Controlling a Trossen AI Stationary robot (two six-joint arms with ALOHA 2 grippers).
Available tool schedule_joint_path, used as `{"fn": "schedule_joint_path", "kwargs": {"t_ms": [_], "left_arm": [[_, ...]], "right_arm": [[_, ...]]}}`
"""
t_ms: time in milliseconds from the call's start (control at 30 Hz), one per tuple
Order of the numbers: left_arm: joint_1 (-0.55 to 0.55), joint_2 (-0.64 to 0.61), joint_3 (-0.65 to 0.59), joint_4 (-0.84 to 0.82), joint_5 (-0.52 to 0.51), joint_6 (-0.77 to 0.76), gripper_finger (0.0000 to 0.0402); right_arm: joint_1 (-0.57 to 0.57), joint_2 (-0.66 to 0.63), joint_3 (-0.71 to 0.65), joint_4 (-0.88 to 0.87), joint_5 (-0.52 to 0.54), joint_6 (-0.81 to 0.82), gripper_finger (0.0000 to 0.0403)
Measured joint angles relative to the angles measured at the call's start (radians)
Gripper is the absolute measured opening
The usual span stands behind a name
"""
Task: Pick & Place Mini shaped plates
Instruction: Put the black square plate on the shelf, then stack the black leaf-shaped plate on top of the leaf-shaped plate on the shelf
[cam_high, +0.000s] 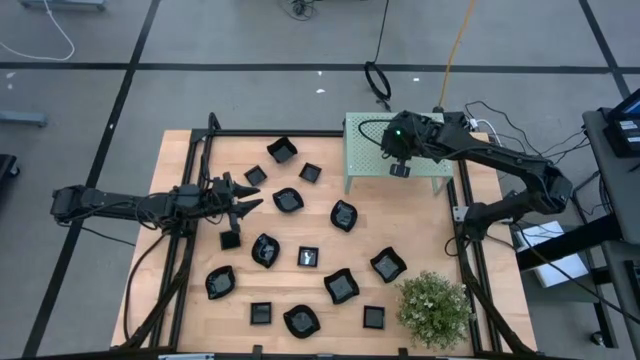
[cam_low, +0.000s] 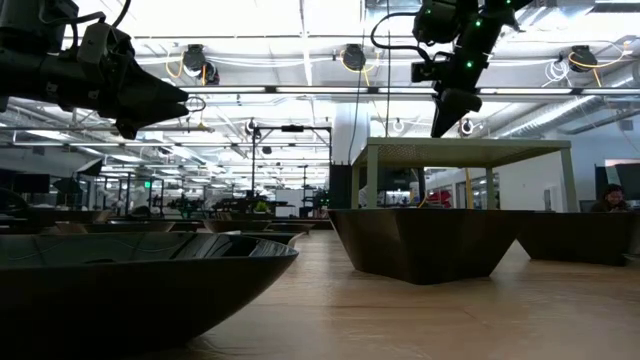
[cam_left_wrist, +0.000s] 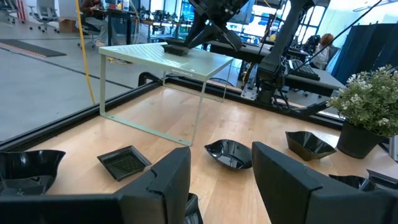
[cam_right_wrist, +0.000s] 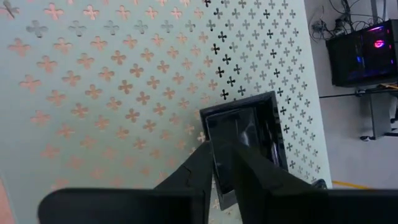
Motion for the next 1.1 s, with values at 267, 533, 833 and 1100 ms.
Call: {"fn": "schedule_joint_path", "kwargs": {"t_ms": [267, 533, 833, 1100], "left_arm": [[0.0, 0.0, 0.0, 0.0, 0.0, 0.0, 0.0175], [0.0, 0.0, 0.0, 0.0, 0.0, 0.0, 0.0175], [0.012, 0.0, 0.0, 0.0, -0.116, 0.0, 0.0175], [0.014, 0.0, 0.0, 0.006, -0.123, 0.0, 0.0175]], "right_arm": [[0.001, -0.064, -0.001, 0.0, -0.033, 0.066, 0.0097], [0.02, -0.258, -0.001, 0.04, -0.105, 0.229, 0.0102], [0.077, -0.447, -0.001, 0.171, -0.105, 0.364, 0.0094], [0.119, -0.487, -0.001, 0.225, -0.167, 0.52, 0.0094]]}}
